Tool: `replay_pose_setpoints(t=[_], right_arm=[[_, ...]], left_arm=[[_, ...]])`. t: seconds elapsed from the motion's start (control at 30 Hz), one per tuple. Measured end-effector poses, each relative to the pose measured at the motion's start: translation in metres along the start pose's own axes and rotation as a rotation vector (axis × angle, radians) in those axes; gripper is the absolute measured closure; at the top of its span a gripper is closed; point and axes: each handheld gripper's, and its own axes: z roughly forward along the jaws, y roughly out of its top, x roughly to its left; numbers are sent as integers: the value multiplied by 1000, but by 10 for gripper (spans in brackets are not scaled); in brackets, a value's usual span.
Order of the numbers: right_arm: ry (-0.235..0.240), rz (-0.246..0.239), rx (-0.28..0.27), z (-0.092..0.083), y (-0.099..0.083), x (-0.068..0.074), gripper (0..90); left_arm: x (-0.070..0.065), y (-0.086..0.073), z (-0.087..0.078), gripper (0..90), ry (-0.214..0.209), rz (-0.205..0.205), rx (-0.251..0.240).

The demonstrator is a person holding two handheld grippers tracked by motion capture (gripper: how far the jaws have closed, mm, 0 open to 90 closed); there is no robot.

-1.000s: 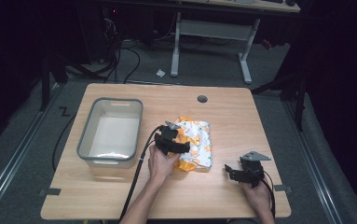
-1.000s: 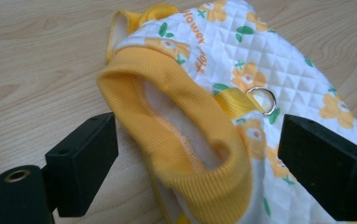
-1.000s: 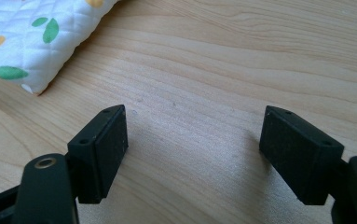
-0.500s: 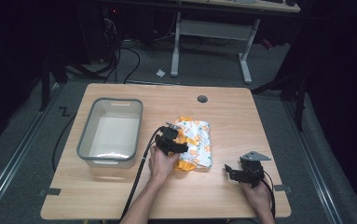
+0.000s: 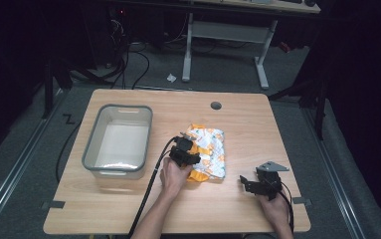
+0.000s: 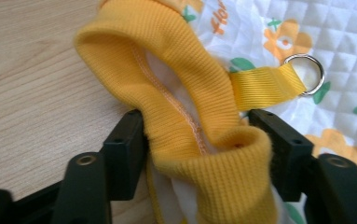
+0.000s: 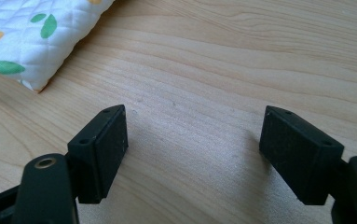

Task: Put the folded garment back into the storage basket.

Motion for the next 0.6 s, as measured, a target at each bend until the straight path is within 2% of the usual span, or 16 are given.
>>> replay_pose_setpoints(t=[0.03,0.07,0.33,0.37,0.6], right_arm=[[0,0,0,0,0,0,238],[0,1,0,0,0,0,238],[0,1,0,0,0,0,238],[0,1,0,0,0,0,238],[0,-1,0,0,0,0,238]], left_arm=[[-1,0,0,431,-2,1,-2],[-2,0,0,488,-9,5,-3],[-5,0,-1,616,-29,11,-5],[-5,0,-1,656,-37,11,-6],[-3,0,-1,722,-67,4,-15]])
